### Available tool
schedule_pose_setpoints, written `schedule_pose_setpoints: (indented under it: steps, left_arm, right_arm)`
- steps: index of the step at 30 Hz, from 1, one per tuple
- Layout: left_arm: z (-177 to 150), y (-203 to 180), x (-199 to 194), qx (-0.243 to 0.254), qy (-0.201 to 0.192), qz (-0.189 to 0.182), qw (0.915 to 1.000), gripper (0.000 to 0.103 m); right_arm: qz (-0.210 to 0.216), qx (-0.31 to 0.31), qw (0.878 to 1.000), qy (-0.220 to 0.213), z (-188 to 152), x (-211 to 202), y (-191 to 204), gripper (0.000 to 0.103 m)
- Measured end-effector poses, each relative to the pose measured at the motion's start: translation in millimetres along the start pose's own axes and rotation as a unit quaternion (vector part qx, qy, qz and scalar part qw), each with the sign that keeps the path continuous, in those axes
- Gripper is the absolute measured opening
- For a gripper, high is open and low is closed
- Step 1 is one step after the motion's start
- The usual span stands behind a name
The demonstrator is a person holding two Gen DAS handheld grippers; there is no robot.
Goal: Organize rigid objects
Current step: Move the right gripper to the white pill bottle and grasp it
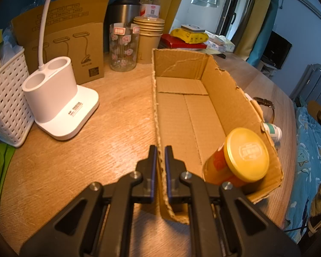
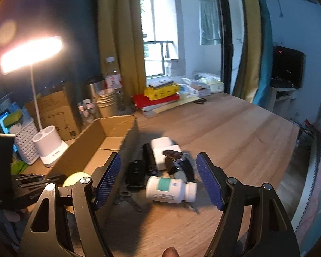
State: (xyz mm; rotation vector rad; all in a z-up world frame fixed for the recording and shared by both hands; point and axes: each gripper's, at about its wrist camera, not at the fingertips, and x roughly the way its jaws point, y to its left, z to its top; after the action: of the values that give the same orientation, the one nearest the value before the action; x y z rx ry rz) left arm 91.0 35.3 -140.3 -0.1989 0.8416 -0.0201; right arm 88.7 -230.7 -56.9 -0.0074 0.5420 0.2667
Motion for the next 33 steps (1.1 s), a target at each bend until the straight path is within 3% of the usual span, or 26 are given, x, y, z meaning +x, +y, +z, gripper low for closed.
schedule_pose_setpoints:
  steps: [13, 23, 33]
  left_arm:
    - [0, 0, -1, 0.001, -0.001, 0.002, 1.0, 0.007]
    - [1, 0, -1, 0.003, -0.003, 0.004, 1.0, 0.007]
    - [0, 0, -1, 0.003, -0.003, 0.004, 1.0, 0.007]
  right_arm:
    - [-0.017, 0.029, 0.998, 0.05, -24, 39, -30, 0.076]
    - [0.066, 0.07, 0.989, 0.109, -39, 80, -44, 0.076]
    - [0.091, 0.033, 0.985, 0.14, -53, 66, -11, 0.076]
